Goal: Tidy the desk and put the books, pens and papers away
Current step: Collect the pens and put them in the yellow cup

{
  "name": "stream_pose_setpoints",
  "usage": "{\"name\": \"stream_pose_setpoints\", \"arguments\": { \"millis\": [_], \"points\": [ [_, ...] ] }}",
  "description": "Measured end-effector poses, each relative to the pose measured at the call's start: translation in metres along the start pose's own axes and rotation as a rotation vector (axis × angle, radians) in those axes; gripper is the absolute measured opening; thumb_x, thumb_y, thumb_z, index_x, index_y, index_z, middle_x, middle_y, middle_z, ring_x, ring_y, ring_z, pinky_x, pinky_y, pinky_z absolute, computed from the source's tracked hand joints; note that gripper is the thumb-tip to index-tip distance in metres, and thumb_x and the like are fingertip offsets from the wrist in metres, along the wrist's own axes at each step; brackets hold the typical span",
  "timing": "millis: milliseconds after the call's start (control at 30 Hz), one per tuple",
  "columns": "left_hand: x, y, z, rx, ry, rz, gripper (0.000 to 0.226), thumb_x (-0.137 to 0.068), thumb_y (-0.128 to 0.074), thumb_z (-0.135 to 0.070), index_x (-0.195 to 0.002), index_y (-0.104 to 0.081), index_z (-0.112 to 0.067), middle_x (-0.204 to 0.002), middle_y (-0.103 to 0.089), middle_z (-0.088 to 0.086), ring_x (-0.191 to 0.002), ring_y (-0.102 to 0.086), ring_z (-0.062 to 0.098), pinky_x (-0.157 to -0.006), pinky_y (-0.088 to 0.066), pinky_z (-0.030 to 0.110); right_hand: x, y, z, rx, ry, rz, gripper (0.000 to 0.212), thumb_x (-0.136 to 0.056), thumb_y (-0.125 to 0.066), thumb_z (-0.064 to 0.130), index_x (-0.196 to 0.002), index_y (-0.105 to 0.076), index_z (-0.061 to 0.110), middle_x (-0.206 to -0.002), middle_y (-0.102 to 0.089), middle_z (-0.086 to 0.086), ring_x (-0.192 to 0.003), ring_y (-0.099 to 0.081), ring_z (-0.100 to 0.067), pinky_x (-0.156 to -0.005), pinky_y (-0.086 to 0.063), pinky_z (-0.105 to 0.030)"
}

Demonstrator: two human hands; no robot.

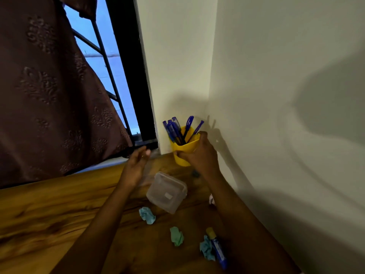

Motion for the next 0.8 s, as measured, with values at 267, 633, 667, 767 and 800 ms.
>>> {"name": "stream_pose_setpoints", "arguments": {
  "millis": [267, 633, 667, 767, 800],
  "points": [
    [0.024, 0.017, 0.093, -0.751, -0.085, -0.014, 0.042, -0.094, -0.043, -0.039, -0.134, -0.051, -0.029, -0.144, -0.044, 0.0, -0.132, -0.04, 0.024, -0.11, -0.025, 0.044, -0.032, -0.011, -0.04, 0.056, -0.102, -0.067, 0.087, -0.057, -0.083, 0.05, -0.122, -0.041, 0.011, -0.116, -0.059, -0.009, -0.101, -0.06, -0.031, -0.076, -0.05, -0.036],
    [0.028, 0.012, 0.09, -0.888, -0.086, -0.05, 0.043, -0.097, -0.041, -0.038, -0.139, -0.044, -0.03, -0.15, -0.037, -0.001, -0.136, -0.034, 0.024, -0.113, -0.02, 0.048, -0.029, -0.032, -0.062, 0.117, -0.165, -0.215, 0.108, -0.066, -0.079, 0.046, -0.146, -0.02, 0.004, -0.141, -0.039, -0.017, -0.125, -0.044, -0.034, -0.096, -0.046, -0.042],
    [0.028, 0.012, 0.09, -0.89, -0.092, -0.049, 0.043, -0.097, -0.041, -0.038, -0.139, -0.044, -0.03, -0.15, -0.037, -0.001, -0.136, -0.033, 0.024, -0.113, -0.02, 0.048, -0.026, -0.031, -0.057, 0.171, -0.128, -0.252, 0.111, -0.068, -0.078, 0.046, -0.148, -0.014, 0.004, -0.145, -0.033, -0.018, -0.13, -0.039, -0.033, -0.1, -0.043, -0.042],
    [0.027, 0.011, 0.092, -0.893, -0.095, -0.048, 0.043, -0.098, -0.04, -0.039, -0.139, -0.044, -0.029, -0.15, -0.037, 0.0, -0.137, -0.033, 0.023, -0.114, -0.019, 0.048, -0.009, -0.024, -0.045, 0.305, 0.019, -0.367, 0.096, -0.073, -0.076, 0.041, -0.146, -0.024, 0.007, -0.147, -0.031, -0.019, -0.134, -0.034, -0.034, -0.106, -0.038, -0.042],
    [0.028, 0.012, 0.092, -0.893, -0.096, -0.053, 0.043, -0.098, -0.04, -0.039, -0.139, -0.044, -0.029, -0.149, -0.037, 0.0, -0.137, -0.033, 0.023, -0.113, -0.018, 0.048, -0.003, -0.025, -0.041, 0.38, 0.09, -0.379, 0.083, -0.075, -0.075, 0.035, -0.142, -0.035, 0.009, -0.145, -0.037, -0.018, -0.132, -0.038, -0.035, -0.104, -0.04, -0.044]
  ]
}}
Point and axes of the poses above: each hand's wrist, its own x-axis away from the middle knuckle, its own y-axis out of the back of the hand, z = x × y, the point moved 7 cm from there along -x, towards the middle knuckle
